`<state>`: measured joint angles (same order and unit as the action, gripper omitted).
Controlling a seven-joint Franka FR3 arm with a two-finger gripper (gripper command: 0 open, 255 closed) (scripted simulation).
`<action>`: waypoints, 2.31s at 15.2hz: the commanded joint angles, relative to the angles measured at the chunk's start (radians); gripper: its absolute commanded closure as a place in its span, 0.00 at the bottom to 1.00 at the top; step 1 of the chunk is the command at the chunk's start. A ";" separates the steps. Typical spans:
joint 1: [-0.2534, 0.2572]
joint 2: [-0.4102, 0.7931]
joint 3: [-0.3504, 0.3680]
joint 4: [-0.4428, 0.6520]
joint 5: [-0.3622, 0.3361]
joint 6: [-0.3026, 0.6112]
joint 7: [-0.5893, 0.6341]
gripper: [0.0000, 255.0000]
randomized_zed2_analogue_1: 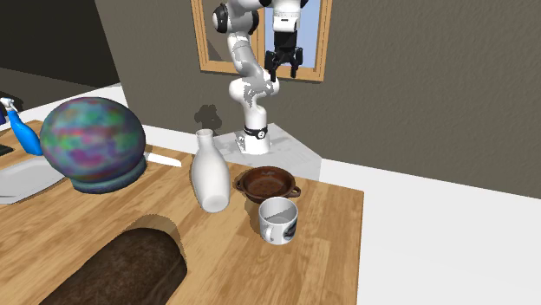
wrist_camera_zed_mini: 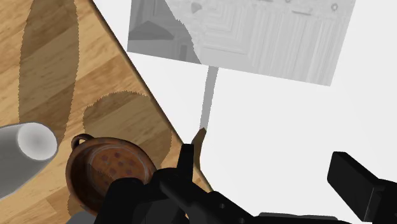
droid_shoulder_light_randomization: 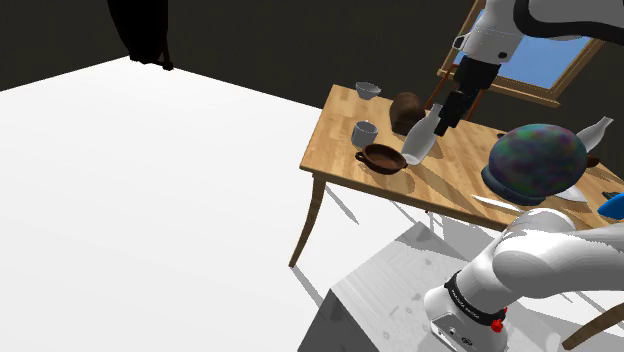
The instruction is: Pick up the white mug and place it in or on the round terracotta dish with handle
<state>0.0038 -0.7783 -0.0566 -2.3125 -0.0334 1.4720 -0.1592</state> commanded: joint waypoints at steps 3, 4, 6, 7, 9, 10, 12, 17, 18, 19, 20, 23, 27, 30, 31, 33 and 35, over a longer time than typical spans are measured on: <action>-0.003 0.045 -0.021 -0.012 -0.016 0.064 -0.024 0.00; -0.004 0.069 -0.031 -0.015 -0.023 0.095 -0.036 0.00; -0.007 0.120 -0.051 -0.019 -0.035 0.158 -0.060 0.00; -0.008 0.148 -0.062 -0.018 -0.040 0.189 -0.072 0.00; -0.009 0.205 -0.082 -0.013 -0.049 0.249 -0.095 0.00; -0.010 0.235 -0.092 -0.008 -0.052 0.278 -0.107 0.00; -0.011 0.298 -0.111 0.006 -0.057 0.335 -0.131 0.00; -0.012 0.466 -0.156 0.065 -0.051 0.464 -0.194 0.00; -0.012 0.502 -0.164 0.080 -0.047 0.487 -0.207 0.00; -0.012 0.537 -0.172 0.098 -0.042 0.509 -0.221 0.00; -0.012 0.573 -0.179 0.116 -0.036 0.530 -0.235 0.00; -0.015 0.684 -0.199 0.180 -0.012 0.586 -0.278 0.00; -0.025 0.835 -0.215 0.285 0.032 0.642 -0.338 0.00; -0.041 0.950 -0.218 0.378 0.069 0.671 -0.382 0.00; -0.047 0.988 -0.218 0.412 0.082 0.678 -0.396 0.00; -0.062 1.066 -0.215 0.485 0.106 0.687 -0.421 0.00; -0.079 1.145 -0.209 0.566 0.129 0.690 -0.444 0.00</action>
<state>-0.0659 0.3235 -0.2687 -1.7909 0.0826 2.1603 -0.5899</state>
